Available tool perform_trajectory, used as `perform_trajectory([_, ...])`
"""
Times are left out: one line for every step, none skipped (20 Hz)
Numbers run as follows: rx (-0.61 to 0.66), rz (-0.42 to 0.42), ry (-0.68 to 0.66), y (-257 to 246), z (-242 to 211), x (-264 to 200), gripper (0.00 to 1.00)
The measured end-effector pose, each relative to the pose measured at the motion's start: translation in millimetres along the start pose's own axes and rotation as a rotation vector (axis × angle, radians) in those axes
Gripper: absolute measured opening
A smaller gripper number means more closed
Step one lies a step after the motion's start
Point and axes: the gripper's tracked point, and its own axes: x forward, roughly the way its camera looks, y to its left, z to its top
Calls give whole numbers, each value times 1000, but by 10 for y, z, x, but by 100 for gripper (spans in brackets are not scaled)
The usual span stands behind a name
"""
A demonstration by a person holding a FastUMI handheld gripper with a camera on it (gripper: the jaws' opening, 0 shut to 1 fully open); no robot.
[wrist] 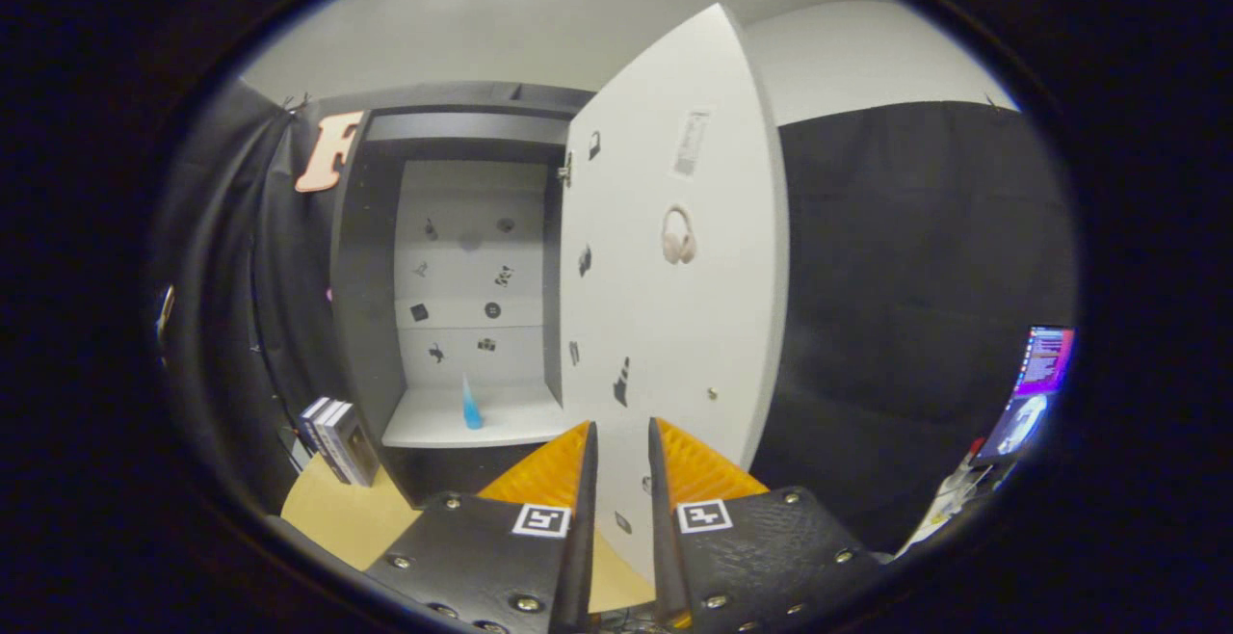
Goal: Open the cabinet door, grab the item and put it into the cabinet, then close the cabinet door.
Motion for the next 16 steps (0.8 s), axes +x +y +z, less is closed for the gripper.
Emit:
perform_trajectory([11, -22, -3, -119, -13, 35, 26])
perform_trajectory([19, -44, 0, -228, -22, 21, 26])
perform_trajectory([25, -69, -1, -324, -24, 16, 26])
perform_trajectory([29, -86, 1, -396, -30, 8, 26])
perform_trajectory([32, -106, 1, -491, -24, 4, 26])
perform_trajectory([35, -119, 1, -552, -26, 15, 26])
perform_trajectory([37, -134, 2, -620, -23, 22, 26])
perform_trajectory([39, -150, 3, -692, -31, 46, 26])
perform_trajectory([40, -167, 3, -765, -30, 71, 26])
perform_trajectory([38, -185, 3, -840, -31, 103, 26])
perform_trajectory([39, -205, 6, -917, -38, 133, 26])
perform_trajectory([39, -217, 10, -963, -57, 174, 26])
perform_trajectory([37, -233, 12, -1021, -79, 216, 26])
perform_trajectory([33, -246, 15, -1070, -91, 264, 26])
perform_trajectory([28, -263, 15, -1124, -96, 300, 26])
perform_trajectory([27, -284, 12, -1186, -92, 351, 26])
